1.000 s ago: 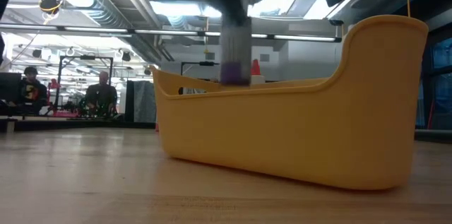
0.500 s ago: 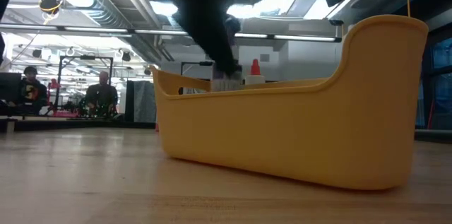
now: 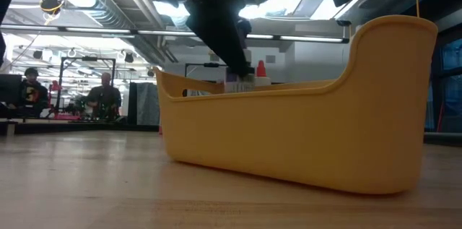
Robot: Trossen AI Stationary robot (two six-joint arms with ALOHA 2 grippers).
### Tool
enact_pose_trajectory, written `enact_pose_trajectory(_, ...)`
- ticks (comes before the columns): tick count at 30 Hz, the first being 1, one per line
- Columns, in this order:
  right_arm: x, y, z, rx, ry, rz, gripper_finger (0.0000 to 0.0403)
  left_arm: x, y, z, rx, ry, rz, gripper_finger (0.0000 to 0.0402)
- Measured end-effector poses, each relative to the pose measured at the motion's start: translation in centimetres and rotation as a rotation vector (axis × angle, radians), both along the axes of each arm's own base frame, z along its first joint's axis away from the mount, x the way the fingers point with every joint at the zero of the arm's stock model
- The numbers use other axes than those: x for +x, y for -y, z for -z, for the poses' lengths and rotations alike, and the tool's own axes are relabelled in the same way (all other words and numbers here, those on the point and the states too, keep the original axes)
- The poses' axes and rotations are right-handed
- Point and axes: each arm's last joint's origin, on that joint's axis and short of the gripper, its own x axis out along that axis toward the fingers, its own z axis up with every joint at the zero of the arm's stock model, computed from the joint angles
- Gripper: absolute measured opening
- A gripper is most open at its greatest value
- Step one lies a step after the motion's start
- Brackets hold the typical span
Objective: Pick & Place food coloring
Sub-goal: Put the large violet food coloring bottle into the yellow container
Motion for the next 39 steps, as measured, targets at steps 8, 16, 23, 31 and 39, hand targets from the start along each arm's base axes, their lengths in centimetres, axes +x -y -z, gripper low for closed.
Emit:
enact_pose_trajectory(8, 0.0, 0.0, 0.0, 0.0, 0.0, -0.001, 0.0123, 0.2, 0.1, 0.9, 0.002, -0.028, 0.023, 0.016)
enact_pose_trajectory(16, 0.0, 0.0, 0.0, 0.0, -0.004, -0.001, 0.0123, 0.6, -0.1, 1.6, 0.003, -0.03, 0.008, 0.0164)
enact_pose_trajectory(23, 0.0, 0.0, 0.1, 0.001, -0.006, -0.001, 0.0123, 0.6, -0.1, 1.6, 0.004, -0.031, 0.006, 0.0164)
enact_pose_trajectory(31, 0.0, 0.0, 0.1, 0.001, -0.007, 0.0, 0.0123, 0.6, -0.1, 1.6, 0.002, -0.03, -0.003, 0.0183)
enact_pose_trajectory(39, 0.0, 0.0, 0.1, 0.001, -0.007, 0.0, 0.0123, 1.0, 0.0, -0.1, -0.005, 0.012, 0.005, 0.0208)
